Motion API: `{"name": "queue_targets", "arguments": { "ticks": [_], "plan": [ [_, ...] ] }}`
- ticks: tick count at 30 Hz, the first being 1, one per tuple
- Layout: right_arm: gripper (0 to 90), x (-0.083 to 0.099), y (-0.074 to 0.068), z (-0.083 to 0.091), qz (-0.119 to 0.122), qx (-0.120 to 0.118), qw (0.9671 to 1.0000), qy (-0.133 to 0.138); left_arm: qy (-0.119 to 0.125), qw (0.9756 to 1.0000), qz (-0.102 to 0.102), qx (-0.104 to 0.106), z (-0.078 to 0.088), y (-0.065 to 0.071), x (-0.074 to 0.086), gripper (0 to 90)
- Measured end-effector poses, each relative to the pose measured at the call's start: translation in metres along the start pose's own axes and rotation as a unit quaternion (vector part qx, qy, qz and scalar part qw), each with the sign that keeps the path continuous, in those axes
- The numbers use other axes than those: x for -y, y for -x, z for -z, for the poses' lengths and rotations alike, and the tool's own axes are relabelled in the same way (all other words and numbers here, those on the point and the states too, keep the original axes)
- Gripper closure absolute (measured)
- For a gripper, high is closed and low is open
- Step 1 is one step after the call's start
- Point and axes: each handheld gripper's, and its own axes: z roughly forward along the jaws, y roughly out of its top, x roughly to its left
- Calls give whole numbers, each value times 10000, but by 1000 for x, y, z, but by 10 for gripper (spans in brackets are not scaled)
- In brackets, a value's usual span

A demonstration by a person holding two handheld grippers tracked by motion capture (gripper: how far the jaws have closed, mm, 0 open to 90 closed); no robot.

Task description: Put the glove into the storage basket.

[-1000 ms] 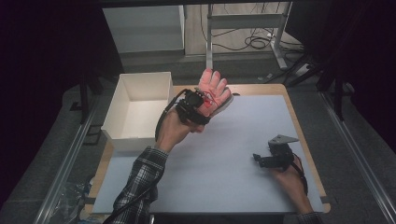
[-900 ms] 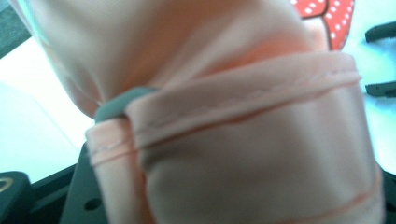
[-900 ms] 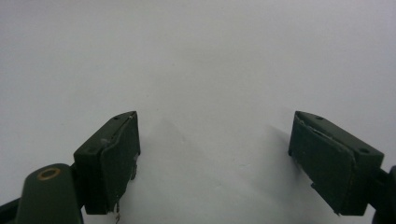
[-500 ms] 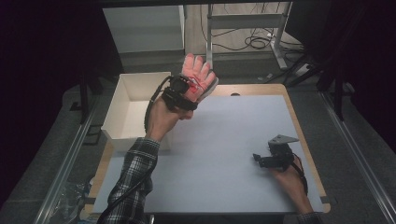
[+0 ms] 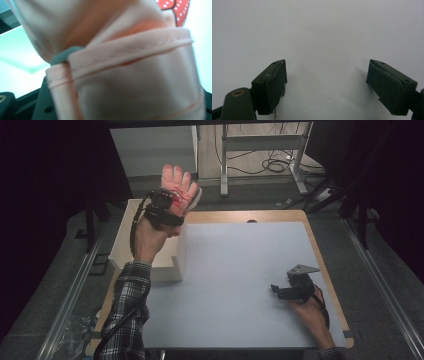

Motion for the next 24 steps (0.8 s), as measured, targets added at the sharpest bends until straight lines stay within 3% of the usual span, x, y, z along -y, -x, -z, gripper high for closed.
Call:
{"name": "queue_targets", "arguments": {
  "ticks": [10, 15, 24],
  "plan": [
    [168, 0, 0, 0, 10, 5, 10000, 4, -91, 9988, 433, -210, -10, -31, 24, 401],
    [168, 0, 0, 0, 10, 6, 10000, 3, -124, 9982, 541, -248, -19, -37, 33, 399],
    [168, 0, 0, 0, 7, 13, 10000, 1, -301, 9968, 698, -252, -52, -40, 55, 393]
  ]
}}
